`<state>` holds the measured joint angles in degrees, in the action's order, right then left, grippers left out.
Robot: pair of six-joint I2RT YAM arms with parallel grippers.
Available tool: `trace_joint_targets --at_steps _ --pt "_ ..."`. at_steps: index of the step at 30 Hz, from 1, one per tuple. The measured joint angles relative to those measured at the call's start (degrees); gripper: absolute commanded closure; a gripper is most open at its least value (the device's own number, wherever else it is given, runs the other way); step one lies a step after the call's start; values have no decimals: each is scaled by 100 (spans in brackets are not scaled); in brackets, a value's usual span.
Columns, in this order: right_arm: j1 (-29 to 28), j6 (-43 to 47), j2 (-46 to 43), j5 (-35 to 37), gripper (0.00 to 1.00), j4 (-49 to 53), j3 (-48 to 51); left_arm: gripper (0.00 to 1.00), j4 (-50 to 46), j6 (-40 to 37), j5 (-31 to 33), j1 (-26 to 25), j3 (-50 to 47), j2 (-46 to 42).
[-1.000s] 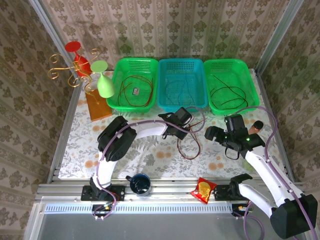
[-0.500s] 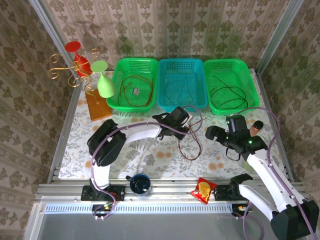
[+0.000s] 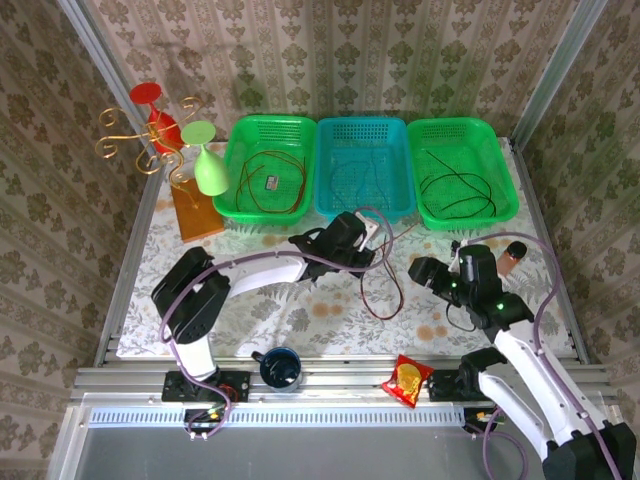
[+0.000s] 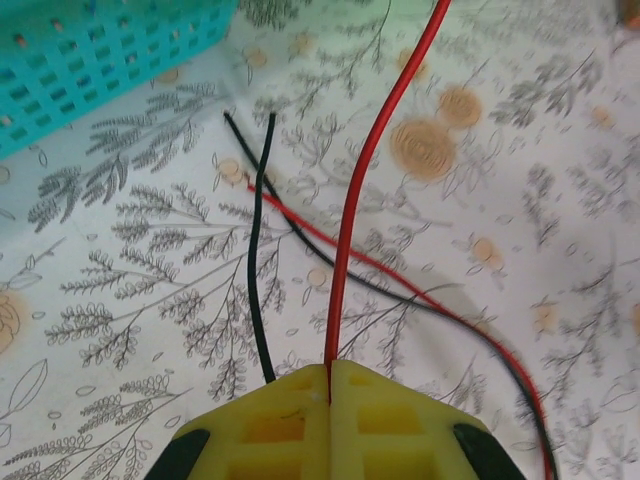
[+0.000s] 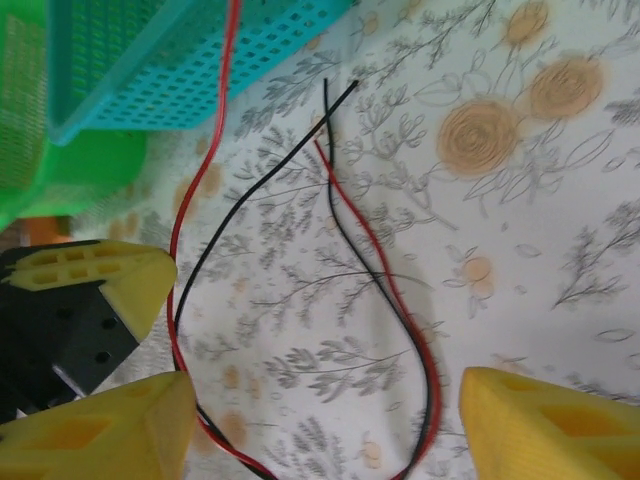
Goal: Untangle the cables
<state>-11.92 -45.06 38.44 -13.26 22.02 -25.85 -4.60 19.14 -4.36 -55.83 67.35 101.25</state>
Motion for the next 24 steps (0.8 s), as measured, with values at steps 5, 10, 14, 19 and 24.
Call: trace_joint_targets --at_steps 5,10,14,19,24 --pt "149 -872 -492 -361 40 -730 527 100 247 157 -177 125 0 -208" --pt "317 -1799 -721 -616 41 -1565 1161 100 308 229 -214 195 -2 -398" --pt "354 -2415 -516 -796 24 -2017 1427 100 369 234 -282 192 -2 -496" --pt "352 -2820 -120 -1043 14 -2522 1401 100 332 232 -343 146 22 -501" --pt "396 -3032 553 -1364 14 -2765 1051 100 280 232 -380 -17 249 -501"
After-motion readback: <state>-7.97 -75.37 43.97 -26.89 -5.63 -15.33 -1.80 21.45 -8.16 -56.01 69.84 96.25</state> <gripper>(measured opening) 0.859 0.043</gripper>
